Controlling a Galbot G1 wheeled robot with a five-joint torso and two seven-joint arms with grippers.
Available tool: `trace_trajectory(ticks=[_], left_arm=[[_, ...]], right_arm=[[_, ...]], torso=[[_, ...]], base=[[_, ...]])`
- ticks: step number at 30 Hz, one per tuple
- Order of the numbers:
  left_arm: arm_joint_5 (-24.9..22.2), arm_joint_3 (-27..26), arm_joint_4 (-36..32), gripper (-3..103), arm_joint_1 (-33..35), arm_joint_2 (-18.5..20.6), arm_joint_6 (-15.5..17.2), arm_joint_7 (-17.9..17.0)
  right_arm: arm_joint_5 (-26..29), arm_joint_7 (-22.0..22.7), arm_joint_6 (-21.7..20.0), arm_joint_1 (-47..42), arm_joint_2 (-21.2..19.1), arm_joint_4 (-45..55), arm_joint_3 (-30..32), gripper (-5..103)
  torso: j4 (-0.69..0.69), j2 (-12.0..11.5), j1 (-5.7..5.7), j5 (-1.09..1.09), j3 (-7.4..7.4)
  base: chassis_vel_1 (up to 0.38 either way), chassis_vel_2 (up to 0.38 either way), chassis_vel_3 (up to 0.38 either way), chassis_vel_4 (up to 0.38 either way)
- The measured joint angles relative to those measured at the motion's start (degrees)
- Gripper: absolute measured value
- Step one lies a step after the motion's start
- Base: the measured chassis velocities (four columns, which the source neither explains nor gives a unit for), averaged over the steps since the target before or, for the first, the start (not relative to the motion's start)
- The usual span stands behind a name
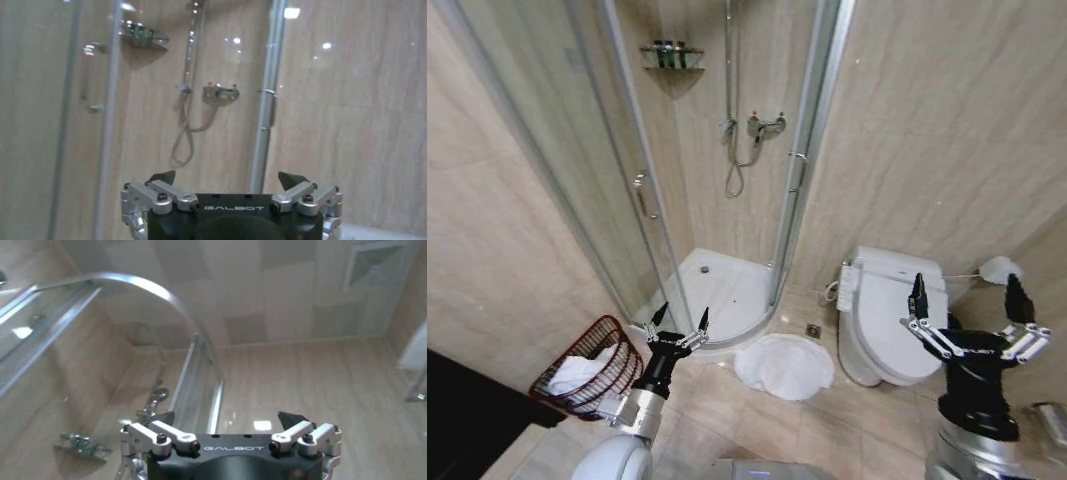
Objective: Discard the used towel into the hamper.
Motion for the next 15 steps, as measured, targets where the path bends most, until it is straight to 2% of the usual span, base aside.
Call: trace_trajectory(ticks=[4, 5, 7, 12, 15], left_arm=[[0.0, 0.01, 0.0, 100, -0.01, 0.01, 0.0, 0.02], [0.0, 0.0, 0.0, 100, 0.0, 0.0, 0.0, 0.02], [0.0, 0.0, 0.0, 100, 0.01, 0.0, 0.0, 0.01], [0.0, -0.03, 0.0, 100, 0.01, 0.07, 0.0, -0.01], [0.0, -0.03, 0.0, 100, 0.0, 0.08, 0.0, -0.01]], right_arm=[[0.18, 0.13, -0.03, 0.43, -0.01, -0.01, 0.14, 100], [0.25, 0.43, -0.2, 0.66, -0.01, -0.01, 0.19, 100], [0.28, 0.58, -0.3, 0.75, -0.01, -0.01, 0.22, 100], [1.09, 2.25, -1.79, 1.12, 0.02, 0.0, 0.06, 100], [3.7, 2.63, -3.55, 0.87, 0.02, -0.49, 0.0, 100]], torso=[[-0.05, -0.01, 0.03, -0.05, 0.02], [0.02, 0.0, -0.01, -0.05, 0.0], [0.01, 0.0, -0.02, -0.03, -0.01], [-0.03, 0.01, -0.02, -0.1, -0.01], [-0.04, 0.01, -0.01, -0.1, -0.01]], base=[[-0.166, -0.232, 0.168, 0.117], [0.035, -0.059, 0.128, 0.042], [0.035, -0.059, 0.128, 0.04], [0.075, 0.029, -0.062, -0.011], [0.037, 0.062, -0.085, -0.064]])
